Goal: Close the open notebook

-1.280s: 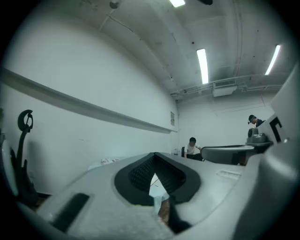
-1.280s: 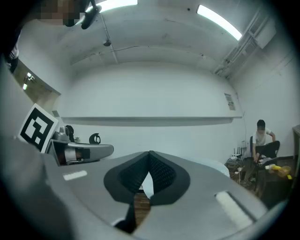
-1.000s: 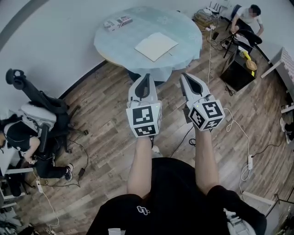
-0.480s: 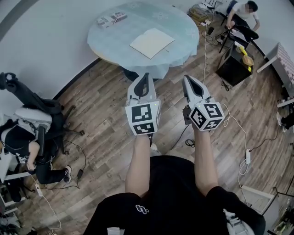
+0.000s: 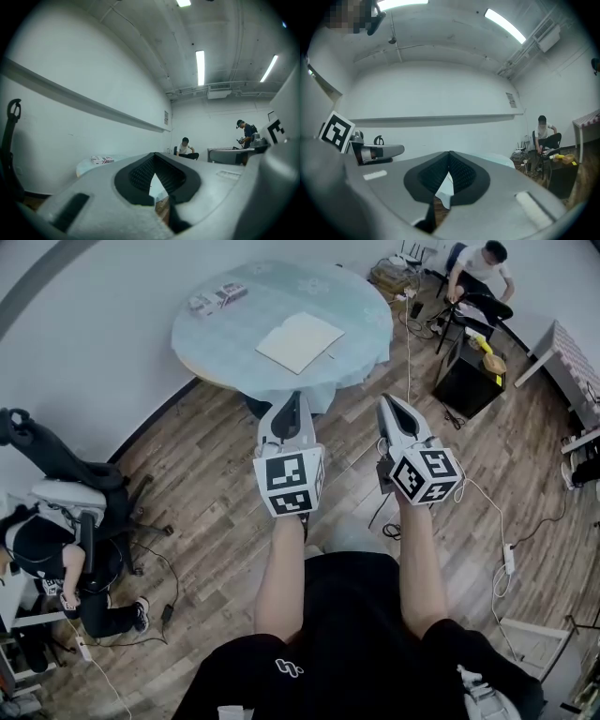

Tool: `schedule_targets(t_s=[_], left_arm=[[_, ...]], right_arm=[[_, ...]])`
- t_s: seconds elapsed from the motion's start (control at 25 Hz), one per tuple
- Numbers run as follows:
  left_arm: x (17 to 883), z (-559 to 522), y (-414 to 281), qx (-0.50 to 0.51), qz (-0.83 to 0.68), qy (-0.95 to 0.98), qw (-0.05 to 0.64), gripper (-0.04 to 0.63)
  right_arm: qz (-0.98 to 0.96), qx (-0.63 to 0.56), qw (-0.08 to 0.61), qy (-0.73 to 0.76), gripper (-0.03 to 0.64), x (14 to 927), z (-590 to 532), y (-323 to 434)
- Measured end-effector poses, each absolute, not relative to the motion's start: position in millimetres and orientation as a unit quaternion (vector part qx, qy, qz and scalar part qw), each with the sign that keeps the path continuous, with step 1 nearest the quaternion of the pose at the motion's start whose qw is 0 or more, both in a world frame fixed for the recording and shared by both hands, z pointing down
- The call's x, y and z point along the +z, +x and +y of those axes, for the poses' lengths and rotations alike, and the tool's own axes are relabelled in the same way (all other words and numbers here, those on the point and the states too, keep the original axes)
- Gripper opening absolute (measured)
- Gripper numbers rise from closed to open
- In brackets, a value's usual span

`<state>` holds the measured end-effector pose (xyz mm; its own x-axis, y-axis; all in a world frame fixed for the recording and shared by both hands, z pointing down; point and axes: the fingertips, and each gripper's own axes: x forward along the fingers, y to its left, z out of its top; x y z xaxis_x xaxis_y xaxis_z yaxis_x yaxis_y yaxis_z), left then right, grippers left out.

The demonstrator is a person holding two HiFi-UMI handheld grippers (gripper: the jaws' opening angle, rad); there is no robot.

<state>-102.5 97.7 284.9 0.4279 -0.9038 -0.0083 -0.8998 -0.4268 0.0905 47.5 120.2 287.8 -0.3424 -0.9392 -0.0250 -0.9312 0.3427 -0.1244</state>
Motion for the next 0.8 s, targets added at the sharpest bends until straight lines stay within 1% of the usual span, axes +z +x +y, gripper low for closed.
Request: schedule_targets(t_s=[0.44, 0.64, 0.8], left_arm=[[273.9, 72.9, -99.1, -0.052, -0.526, 0.848, 0.024, 0.003], [283.7, 48.2, -108.7, -0.049, -0.537, 0.842, 0.026, 0.003], [301.5, 24.8, -105.5, -0.037, -0.538, 0.841, 0.04, 0.003]], right_arm=[[0.808, -0.015, 0.046, -0.587, 0.011, 270.6, 99.5, 59.1], [0.815, -0.017, 0.045, -0.577, 0.011, 283.2, 77.1, 50.2], [0.816, -0.033, 0.035, -0.577, 0.011, 302.4, 53.2, 52.4]])
